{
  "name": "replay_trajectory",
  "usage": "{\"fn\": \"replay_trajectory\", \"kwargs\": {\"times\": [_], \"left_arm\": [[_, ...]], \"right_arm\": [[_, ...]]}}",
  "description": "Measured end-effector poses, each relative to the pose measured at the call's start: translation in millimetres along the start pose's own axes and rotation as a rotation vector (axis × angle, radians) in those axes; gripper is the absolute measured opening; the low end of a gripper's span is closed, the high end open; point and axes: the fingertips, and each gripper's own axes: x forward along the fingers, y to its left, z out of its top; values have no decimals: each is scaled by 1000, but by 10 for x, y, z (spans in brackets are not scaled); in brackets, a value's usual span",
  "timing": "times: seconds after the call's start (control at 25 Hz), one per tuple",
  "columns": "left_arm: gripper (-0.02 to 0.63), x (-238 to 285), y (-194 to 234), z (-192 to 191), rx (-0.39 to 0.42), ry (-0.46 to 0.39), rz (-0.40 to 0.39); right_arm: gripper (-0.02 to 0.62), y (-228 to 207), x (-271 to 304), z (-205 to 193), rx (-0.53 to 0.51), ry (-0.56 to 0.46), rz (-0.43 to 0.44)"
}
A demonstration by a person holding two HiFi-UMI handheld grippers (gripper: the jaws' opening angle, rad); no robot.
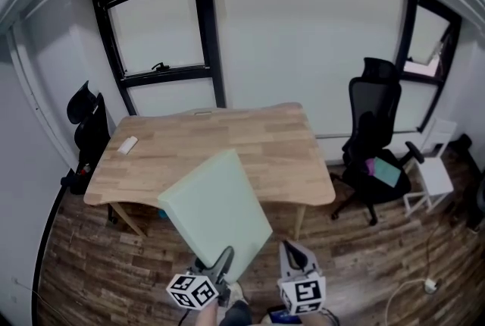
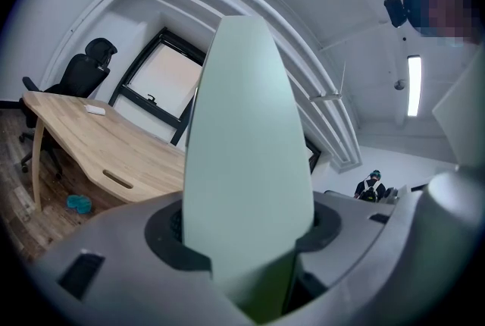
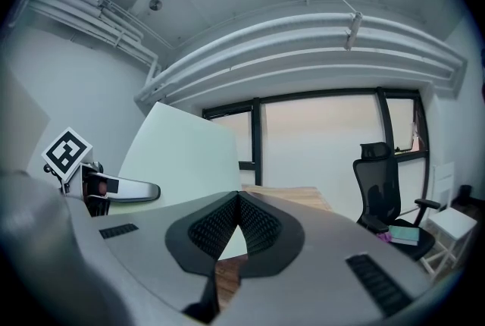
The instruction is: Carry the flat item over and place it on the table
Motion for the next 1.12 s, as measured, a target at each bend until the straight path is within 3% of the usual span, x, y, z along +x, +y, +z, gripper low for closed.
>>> {"fn": "replay_trajectory", "kwargs": {"times": [0.48,0.76,1.12], "left_arm": [[261,1085,636,116,-56,73,-45],[261,1748,1259,466,-77,120,-57],[261,2388,1952,961,-72,119,-68]], "right_arm": [[-4,-449,1106,-78,12,77,-63],[-3,-572,2039,95,24,102,-114],[-3,-646,2908,171,22,136,-162]]}}
